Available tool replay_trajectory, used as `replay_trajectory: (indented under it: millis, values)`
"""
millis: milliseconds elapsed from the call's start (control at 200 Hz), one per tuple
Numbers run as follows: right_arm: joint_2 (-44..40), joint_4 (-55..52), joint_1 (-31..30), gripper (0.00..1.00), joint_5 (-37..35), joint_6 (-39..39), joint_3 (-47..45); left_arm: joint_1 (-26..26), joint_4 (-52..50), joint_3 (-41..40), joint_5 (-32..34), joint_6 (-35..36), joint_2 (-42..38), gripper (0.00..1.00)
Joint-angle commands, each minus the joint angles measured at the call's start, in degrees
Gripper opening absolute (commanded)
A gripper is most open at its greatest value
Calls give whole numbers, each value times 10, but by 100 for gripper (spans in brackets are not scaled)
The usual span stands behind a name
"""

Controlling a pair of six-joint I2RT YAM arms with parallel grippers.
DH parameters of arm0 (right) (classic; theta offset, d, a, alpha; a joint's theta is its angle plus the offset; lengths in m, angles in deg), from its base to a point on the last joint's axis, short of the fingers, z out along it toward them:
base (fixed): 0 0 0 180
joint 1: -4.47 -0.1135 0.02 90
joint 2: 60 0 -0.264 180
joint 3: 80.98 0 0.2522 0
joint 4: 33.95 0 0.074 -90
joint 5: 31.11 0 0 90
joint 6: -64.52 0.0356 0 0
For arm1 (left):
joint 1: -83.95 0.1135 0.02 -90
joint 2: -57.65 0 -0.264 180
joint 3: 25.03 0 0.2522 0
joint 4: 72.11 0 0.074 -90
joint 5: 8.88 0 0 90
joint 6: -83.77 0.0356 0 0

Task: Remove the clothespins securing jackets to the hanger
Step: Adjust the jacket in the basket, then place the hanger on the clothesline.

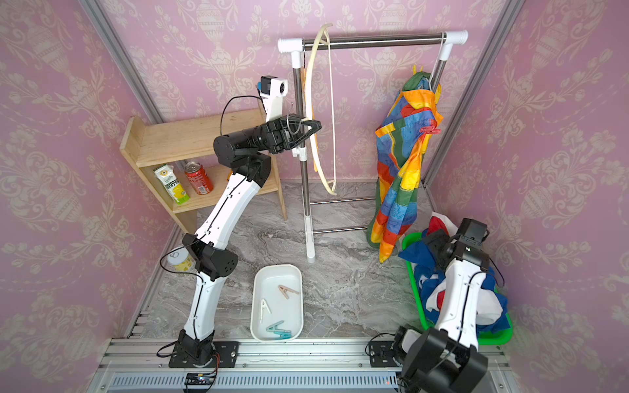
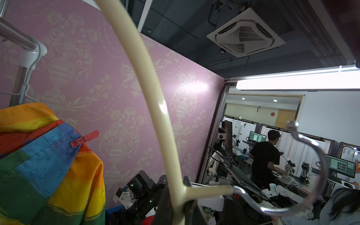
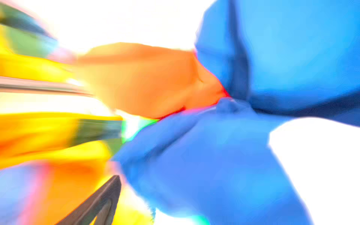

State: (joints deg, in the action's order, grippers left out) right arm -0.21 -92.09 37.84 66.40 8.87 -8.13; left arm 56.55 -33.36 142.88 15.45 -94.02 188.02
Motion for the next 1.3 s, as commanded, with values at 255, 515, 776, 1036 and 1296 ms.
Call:
replay_trajectory:
  millis: [255, 515, 776, 1036, 1296]
  values:
    - [-127, 24, -4, 100, 114, 13, 193, -39, -247, -97, -34, 175, -95, 0]
    - [-100, 54, -61, 99, 186, -15, 239, -104, -933, 1, 175, 697, -149, 0]
    - [-74, 145, -210, 99, 204, -49, 274, -151, -977, -39, 266, 747, -186, 0]
    - [-40, 164, -396, 99, 177, -102, 294, -154, -873, -17, 210, 709, -172, 0]
    - [-137, 158, -545, 98, 40, -103, 162, -154, -712, 13, 275, 572, -122, 0]
